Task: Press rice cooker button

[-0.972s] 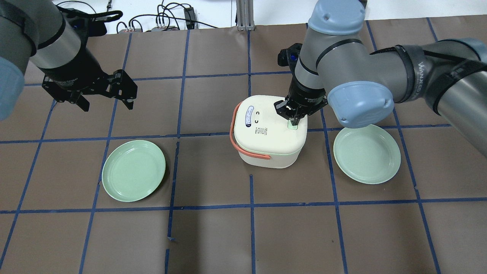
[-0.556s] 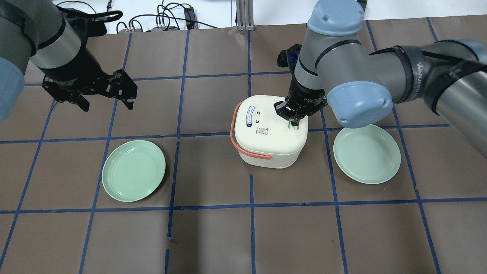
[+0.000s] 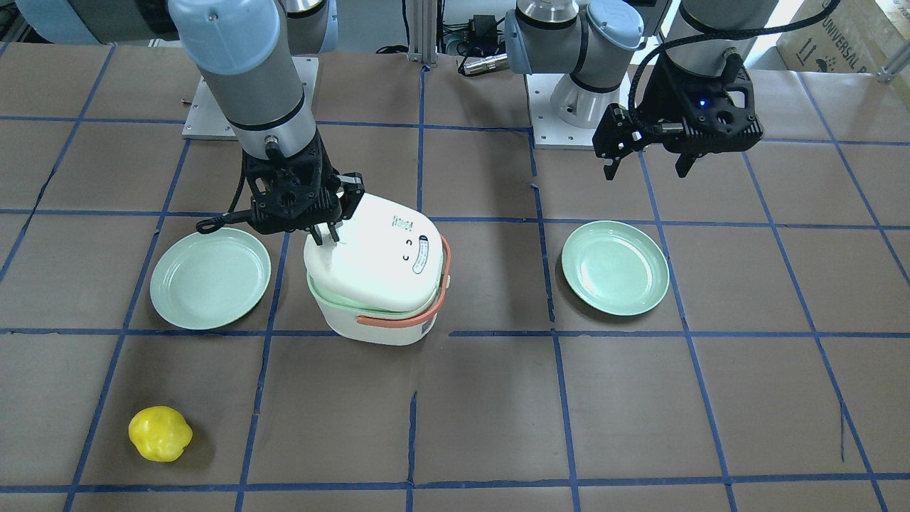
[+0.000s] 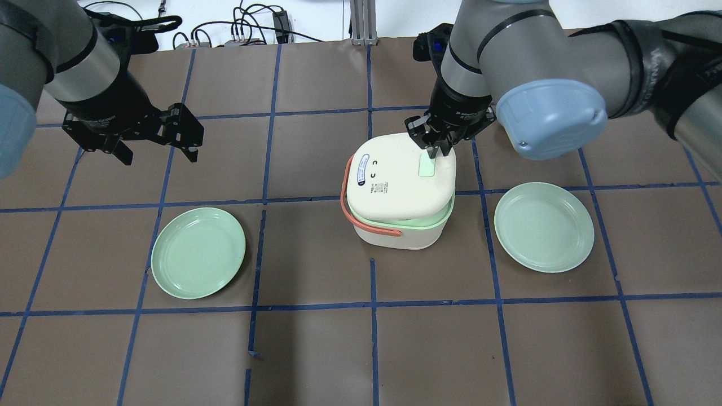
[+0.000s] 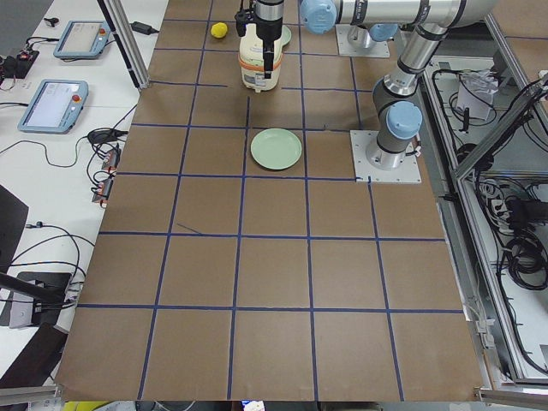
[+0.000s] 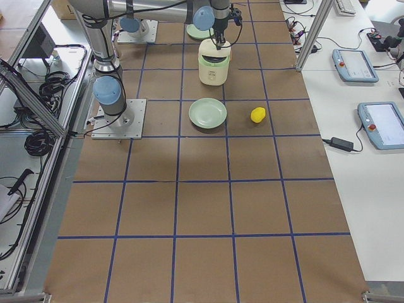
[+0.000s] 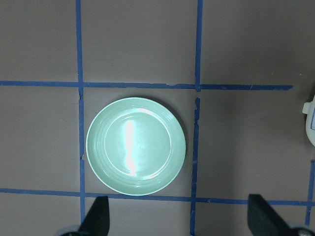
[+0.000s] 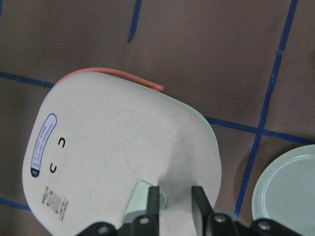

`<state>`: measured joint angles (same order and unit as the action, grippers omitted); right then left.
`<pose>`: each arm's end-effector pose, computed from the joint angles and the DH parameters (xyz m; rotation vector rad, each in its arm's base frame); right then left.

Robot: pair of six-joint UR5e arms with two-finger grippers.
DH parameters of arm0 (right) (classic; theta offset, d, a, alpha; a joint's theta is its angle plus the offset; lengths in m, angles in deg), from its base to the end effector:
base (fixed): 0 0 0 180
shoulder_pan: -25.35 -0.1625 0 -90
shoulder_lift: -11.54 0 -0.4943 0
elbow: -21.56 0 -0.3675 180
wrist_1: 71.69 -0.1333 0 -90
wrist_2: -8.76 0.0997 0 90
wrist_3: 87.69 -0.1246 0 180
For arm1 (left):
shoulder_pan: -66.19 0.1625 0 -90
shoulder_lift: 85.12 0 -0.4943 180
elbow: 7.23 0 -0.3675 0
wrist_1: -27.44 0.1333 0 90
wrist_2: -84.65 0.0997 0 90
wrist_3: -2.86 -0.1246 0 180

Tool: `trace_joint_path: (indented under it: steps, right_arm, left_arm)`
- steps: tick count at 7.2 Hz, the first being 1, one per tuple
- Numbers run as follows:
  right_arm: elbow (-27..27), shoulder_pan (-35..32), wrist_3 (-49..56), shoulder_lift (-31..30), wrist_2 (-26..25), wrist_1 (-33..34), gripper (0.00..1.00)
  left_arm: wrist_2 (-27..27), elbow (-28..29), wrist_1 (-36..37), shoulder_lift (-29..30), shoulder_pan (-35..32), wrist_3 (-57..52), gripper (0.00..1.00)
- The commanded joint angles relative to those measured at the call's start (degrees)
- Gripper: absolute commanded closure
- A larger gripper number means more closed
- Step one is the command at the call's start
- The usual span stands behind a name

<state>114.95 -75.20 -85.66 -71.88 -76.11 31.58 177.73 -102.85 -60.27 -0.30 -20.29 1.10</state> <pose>0.2382 -0.4899 0.4718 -0.3377 3.0283 -0.0774 -0.1002 -0.4335 0.5308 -0.0487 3.0857 -0.0460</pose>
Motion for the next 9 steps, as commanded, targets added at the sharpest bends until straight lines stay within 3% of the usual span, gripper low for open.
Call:
trace_joint_path:
  steps: [1,6,9]
  right_arm:
    - [-4.16,1.14,-0.27,-1.21,-0.64,-5.26,0.0]
    - [-5.59,13.17,-0.1,-3.32,-0.56,-6.68,0.0]
    - [-5.67,13.11,-0.18,-4.46,-0.65,-6.68,0.0]
  left_arm:
    - [0.09,0.0,0.0,0.0,0.0,0.0,0.0]
    - [0.0,0.0,0.0,0.0,0.0,0.0,0.0]
    - [0.0,0.0,0.0,0.0,0.0,0.0,0.0]
